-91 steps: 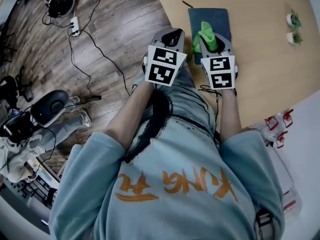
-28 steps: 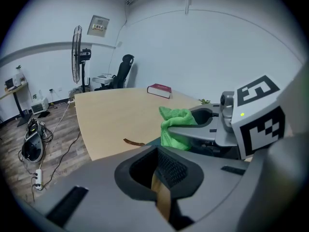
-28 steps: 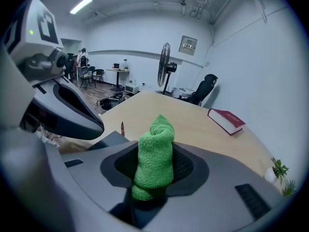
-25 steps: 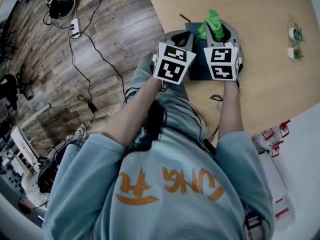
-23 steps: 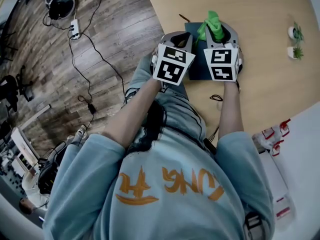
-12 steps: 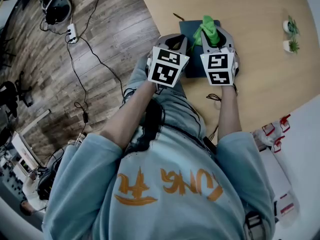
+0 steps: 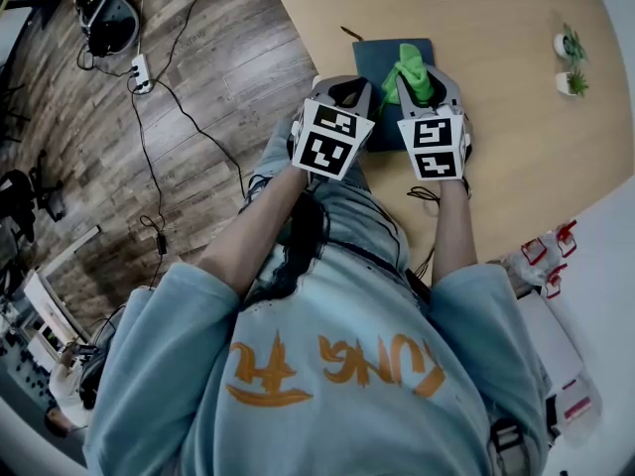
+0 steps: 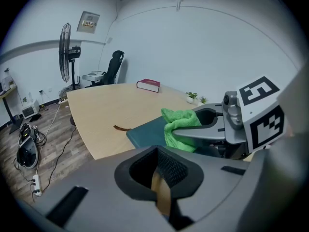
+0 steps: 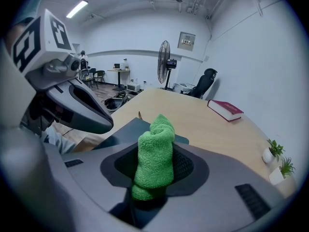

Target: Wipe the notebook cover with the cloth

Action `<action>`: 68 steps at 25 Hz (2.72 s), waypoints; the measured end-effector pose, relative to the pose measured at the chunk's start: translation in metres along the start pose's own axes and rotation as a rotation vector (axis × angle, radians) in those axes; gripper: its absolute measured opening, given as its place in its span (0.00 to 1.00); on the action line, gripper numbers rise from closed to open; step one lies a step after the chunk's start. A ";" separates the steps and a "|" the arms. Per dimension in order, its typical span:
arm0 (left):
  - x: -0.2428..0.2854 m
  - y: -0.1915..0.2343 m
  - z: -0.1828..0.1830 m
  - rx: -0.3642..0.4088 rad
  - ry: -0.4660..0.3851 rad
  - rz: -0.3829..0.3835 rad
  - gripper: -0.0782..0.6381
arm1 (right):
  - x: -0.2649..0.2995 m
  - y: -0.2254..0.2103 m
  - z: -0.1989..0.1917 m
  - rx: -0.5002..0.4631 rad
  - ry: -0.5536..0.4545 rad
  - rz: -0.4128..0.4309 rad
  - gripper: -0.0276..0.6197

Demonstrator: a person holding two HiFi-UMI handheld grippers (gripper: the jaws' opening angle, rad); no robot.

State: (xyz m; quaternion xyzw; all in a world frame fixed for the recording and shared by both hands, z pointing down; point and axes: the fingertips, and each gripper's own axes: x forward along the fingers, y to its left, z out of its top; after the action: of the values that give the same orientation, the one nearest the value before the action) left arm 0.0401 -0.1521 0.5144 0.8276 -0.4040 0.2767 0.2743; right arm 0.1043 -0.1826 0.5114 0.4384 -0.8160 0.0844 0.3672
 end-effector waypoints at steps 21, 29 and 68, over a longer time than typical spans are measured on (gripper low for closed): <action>-0.011 -0.044 -0.026 0.089 0.052 -0.139 0.13 | -0.047 0.031 -0.035 0.012 0.086 0.006 0.26; -0.015 -0.049 -0.028 0.105 0.048 -0.161 0.13 | -0.060 0.048 -0.043 -0.026 0.133 0.018 0.26; 0.038 -0.045 0.045 0.078 0.021 -0.175 0.13 | -0.013 -0.074 -0.037 0.186 0.117 -0.091 0.26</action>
State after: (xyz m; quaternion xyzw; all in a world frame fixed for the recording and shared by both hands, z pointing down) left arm 0.1079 -0.1792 0.4985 0.8668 -0.3163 0.2760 0.2693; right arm 0.1858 -0.2023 0.5153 0.5014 -0.7612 0.1684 0.3752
